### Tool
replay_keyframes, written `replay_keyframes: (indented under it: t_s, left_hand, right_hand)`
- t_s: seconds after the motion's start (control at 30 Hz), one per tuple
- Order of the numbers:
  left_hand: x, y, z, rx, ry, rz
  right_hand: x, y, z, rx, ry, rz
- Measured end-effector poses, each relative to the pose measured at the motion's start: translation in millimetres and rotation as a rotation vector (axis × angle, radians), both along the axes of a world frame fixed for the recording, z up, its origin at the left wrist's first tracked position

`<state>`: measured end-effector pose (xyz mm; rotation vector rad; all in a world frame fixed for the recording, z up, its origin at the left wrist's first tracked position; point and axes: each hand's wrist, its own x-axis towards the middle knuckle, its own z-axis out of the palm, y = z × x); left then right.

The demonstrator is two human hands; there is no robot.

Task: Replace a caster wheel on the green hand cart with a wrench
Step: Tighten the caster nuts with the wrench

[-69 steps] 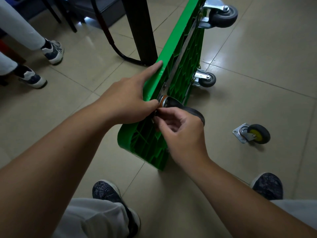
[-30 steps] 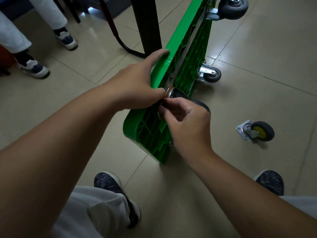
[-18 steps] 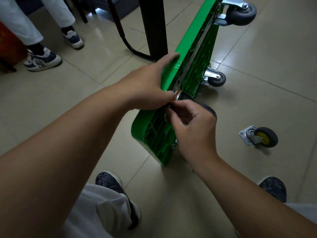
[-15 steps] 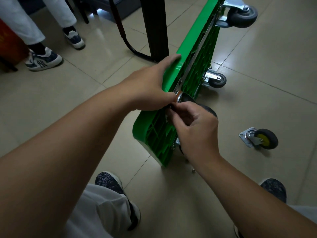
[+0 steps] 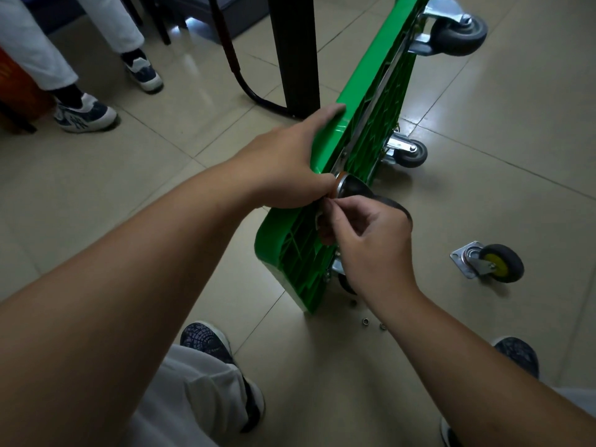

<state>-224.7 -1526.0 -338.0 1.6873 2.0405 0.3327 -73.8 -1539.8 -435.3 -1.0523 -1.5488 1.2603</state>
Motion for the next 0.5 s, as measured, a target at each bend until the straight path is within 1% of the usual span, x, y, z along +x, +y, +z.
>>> replay_keyframes:
  t_s: [0.07, 0.17, 0.2, 0.33, 0.5]
  left_hand:
    - [0.3, -0.1, 0.1, -0.001, 0.004, 0.002]
    - [0.2, -0.3, 0.5, -0.001, 0.010, 0.000]
    - [0.3, -0.3, 0.7, -0.001, 0.009, 0.001]
    - [0.4, -0.9, 1.1, -0.007, 0.001, 0.010]
    - [1.3, -0.7, 1.3, -0.006, 0.008, 0.002]
  right_hand:
    - [-3.6, -1.5, 0.6, 0.001, -0.001, -0.035]
    - [-7.4, -3.7, 2.2, -0.041, 0.082, -0.073]
    - [-7.0, -3.7, 1.8, -0.034, 0.084, -0.068]
    - [-4.2, -8.4, -2.3, -0.079, 0.069, -0.024]
    - [-1.4, -5.1, -2.0, -0.054, -0.026, -0.014]
